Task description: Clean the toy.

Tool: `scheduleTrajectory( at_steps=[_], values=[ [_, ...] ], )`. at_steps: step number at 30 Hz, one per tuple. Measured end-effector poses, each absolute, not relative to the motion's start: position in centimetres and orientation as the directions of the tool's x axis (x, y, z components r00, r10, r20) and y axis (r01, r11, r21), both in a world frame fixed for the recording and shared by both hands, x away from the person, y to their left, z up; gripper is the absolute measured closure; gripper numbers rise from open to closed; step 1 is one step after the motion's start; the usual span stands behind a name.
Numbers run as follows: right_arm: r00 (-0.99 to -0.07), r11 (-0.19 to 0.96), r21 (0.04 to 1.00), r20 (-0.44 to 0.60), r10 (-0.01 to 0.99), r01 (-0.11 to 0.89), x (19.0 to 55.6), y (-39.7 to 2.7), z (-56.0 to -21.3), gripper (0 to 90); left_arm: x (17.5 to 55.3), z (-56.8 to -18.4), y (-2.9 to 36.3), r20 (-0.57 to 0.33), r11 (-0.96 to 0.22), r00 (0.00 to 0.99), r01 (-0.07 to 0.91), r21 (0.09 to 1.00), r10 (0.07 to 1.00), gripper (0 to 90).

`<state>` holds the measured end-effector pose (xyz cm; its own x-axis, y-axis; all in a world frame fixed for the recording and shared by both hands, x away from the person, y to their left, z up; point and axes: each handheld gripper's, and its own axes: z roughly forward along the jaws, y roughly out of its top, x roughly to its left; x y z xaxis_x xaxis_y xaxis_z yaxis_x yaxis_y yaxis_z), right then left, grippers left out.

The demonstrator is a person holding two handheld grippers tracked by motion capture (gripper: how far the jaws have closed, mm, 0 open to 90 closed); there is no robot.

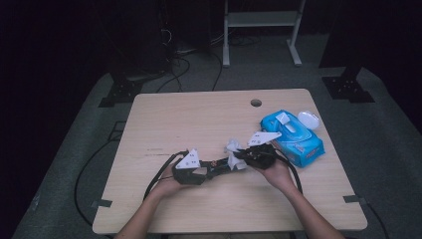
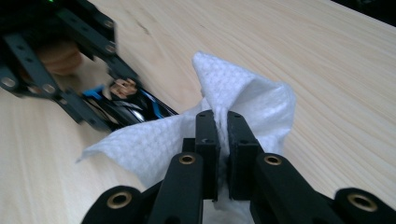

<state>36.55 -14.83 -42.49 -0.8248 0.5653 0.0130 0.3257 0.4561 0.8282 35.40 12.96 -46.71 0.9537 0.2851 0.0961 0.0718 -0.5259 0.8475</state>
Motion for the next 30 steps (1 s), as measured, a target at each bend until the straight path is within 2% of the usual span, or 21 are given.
scheduleTrajectory(
  at_steps=[5, 13, 17, 24, 30],
  values=[
    [-0.818, 0.458, 0.825, 0.009, 0.575, 0.331, 36.4, -15.3, -42.6, 84.3, 35.5, -46.7, 13.0, 0.094, -0.524, 0.954, 0.072, 0.849, 0.284, 58.2],
    [-0.886, 0.455, 0.839, 0.067, 0.458, 0.299, 35.9, -10.6, -42.6, 84.3, 35.4, -46.7, 12.8, 0.106, -0.528, 0.955, 0.06, 0.847, 0.279, 58.1],
    [-0.902, 0.483, 0.836, 0.031, 0.43, 0.259, 35.6, -8.8, -42.6, 84.2, 35.5, -46.7, 13.0, 0.106, -0.531, 0.954, 0.063, 0.845, 0.281, 58.2],
    [-0.858, 0.496, 0.819, -0.008, 0.514, 0.29, 36.6, -12.4, -42.4, 84.3, 35.6, -46.7, 13.2, 0.11, -0.534, 0.952, 0.064, 0.843, 0.286, 58.2],
    [-0.822, 0.467, 0.814, 0.02, 0.57, 0.344, 37.3, -15.4, -42.3, 84.3, 35.8, -46.6, 13.3, 0.108, -0.528, 0.953, 0.061, 0.847, 0.282, 58.1]
  ],
)
